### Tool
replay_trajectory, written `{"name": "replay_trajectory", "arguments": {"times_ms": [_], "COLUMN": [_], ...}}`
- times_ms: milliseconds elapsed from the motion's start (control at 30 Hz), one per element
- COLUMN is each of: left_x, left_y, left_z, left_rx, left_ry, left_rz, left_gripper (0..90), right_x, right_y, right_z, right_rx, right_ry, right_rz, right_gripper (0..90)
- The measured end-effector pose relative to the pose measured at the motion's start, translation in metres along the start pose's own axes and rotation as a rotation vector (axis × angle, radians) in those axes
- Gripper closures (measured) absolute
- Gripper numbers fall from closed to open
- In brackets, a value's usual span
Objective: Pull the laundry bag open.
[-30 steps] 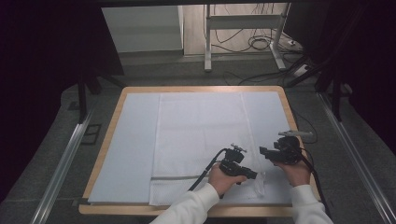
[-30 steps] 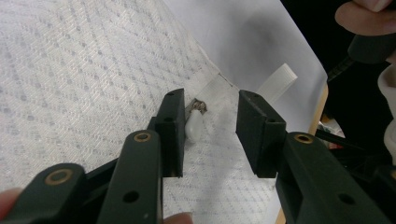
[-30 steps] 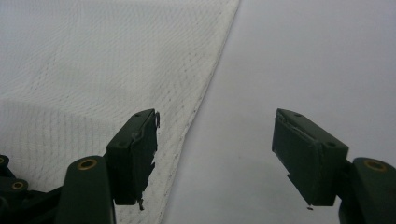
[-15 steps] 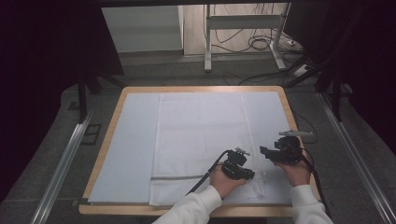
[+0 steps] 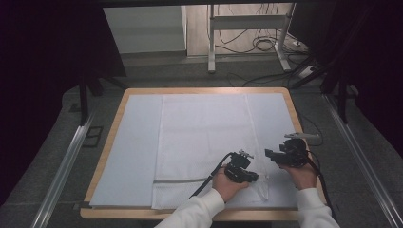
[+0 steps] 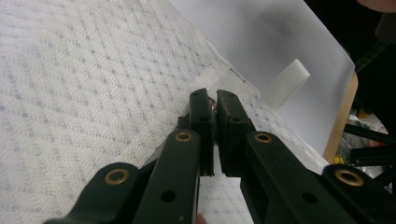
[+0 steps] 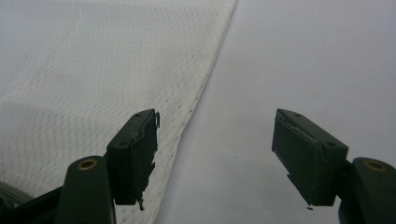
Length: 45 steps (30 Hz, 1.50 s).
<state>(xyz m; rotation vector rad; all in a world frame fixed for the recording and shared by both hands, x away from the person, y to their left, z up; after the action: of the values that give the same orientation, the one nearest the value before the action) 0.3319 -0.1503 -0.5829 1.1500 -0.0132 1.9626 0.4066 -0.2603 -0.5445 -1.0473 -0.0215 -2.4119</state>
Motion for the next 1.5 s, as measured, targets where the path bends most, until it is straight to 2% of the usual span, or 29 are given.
{"name": "replay_trajectory", "arguments": {"times_ms": [233, 367, 467, 900, 1233, 1367, 1500], "left_x": [0.014, 0.029, 0.037, 0.068, 0.090, 0.091, 0.087], "left_y": [0.000, -0.002, -0.004, -0.015, -0.029, -0.031, -0.027], "left_z": [0.002, 0.003, 0.004, 0.005, 0.005, 0.003, 0.002], "left_rx": [-0.011, -0.021, -0.011, -0.019, -0.006, -0.007, -0.014], "left_ry": [0.030, 0.055, 0.070, 0.102, 0.133, 0.133, 0.125], "left_rz": [-0.017, -0.024, -0.035, -0.038, -0.022, -0.020, -0.025], "left_gripper": [86.7, 86.7, 86.7, 86.7, 86.7, 86.7, 86.7], "right_x": [-0.001, 0.003, 0.005, 0.010, 0.015, 0.015, 0.016], "right_y": [-0.004, -0.004, -0.003, -0.002, 0.000, -0.007, -0.019], "right_z": [-0.002, -0.002, -0.001, -0.001, -0.001, 0.000, 0.002], "right_rx": [-0.019, -0.035, -0.045, -0.066, -0.090, -0.094, -0.110], "right_ry": [-0.024, -0.019, -0.013, -0.011, -0.003, -0.010, -0.018], "right_rz": [0.035, 0.043, 0.046, 0.052, 0.063, 0.108, 0.169], "right_gripper": [29.4, 29.1, 29.1, 29.0, 28.9, 28.5, 28.1]}}
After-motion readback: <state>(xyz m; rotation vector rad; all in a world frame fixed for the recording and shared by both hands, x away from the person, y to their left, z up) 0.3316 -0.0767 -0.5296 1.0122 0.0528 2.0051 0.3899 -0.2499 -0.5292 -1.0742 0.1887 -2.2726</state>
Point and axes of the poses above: each handheld gripper's, and its own axes: x roughly backward along the jaws, z roughly out of its top, y roughly to its right, the point moved 9 cm from there along -x, roughly forward along the jaws, and after that the axes turned 5 degrees about z, right-handed, at the moved point
